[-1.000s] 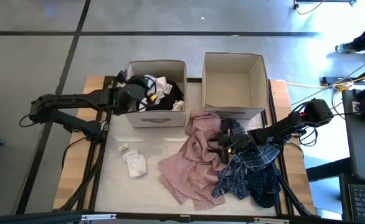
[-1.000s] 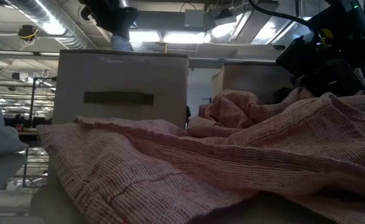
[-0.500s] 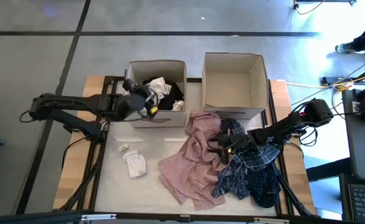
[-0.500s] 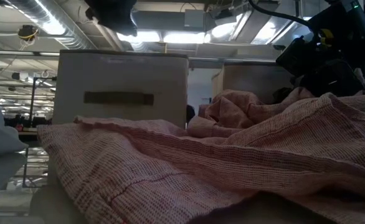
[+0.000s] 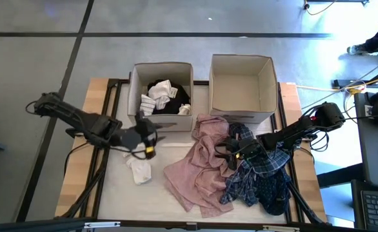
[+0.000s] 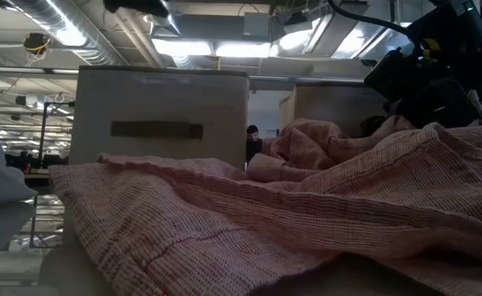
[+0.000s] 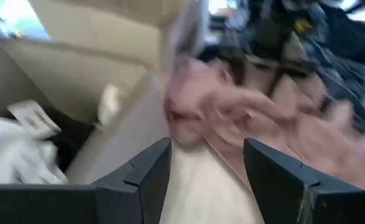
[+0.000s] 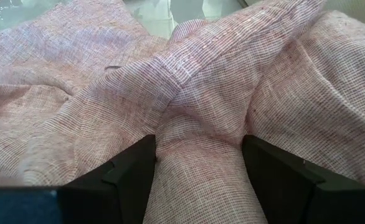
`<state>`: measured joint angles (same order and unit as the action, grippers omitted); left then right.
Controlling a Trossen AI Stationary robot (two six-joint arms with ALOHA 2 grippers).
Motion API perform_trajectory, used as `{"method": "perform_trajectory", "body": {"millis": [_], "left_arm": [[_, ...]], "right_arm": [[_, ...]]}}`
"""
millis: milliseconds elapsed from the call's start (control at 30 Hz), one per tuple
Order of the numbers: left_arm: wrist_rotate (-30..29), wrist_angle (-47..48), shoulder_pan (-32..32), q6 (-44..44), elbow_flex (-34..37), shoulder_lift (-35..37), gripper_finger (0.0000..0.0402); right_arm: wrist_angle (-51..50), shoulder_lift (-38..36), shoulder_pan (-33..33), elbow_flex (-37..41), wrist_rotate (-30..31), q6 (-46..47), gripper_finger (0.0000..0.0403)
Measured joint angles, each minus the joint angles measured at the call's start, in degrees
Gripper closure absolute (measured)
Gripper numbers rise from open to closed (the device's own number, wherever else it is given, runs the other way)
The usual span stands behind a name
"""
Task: Sort clothes
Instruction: Put the white sock into the left laundry organizer
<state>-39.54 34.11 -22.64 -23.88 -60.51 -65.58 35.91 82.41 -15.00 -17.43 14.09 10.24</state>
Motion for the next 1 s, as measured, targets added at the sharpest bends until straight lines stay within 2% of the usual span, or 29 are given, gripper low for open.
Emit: {"method": "perform_trajectory", "body": {"millis": [200, 300, 533, 867, 1000], "left_arm": [[3.0, 8.4, -5.6, -11.1, 0.0, -1.0, 0.0211], [3.6, 10.3, -7.9, -13.9, 0.0, -2.2, 0.0211], [6.4, 10.5, -12.4, -16.8, 0.0, -6.6, 0.0211], [8.3, 11.5, -17.1, -27.7, 0.0, -13.2, 0.0211], [11.1, 12.0, -18.3, -30.9, 0.0, -16.1, 0.0211]], "right_arm": [[0.0, 0.0, 0.0, 0.0, 0.0, 0.0, 0.0160], [0.0, 0.0, 0.0, 0.0, 0.0, 0.0, 0.0160], [0.0, 0.0, 0.0, 0.0, 0.0, 0.2, 0.0160], [0.0, 0.0, 0.0, 0.0, 0.0, 0.4, 0.0160], [0.0, 0.0, 0.0, 0.0, 0.0, 0.4, 0.0160]]}}
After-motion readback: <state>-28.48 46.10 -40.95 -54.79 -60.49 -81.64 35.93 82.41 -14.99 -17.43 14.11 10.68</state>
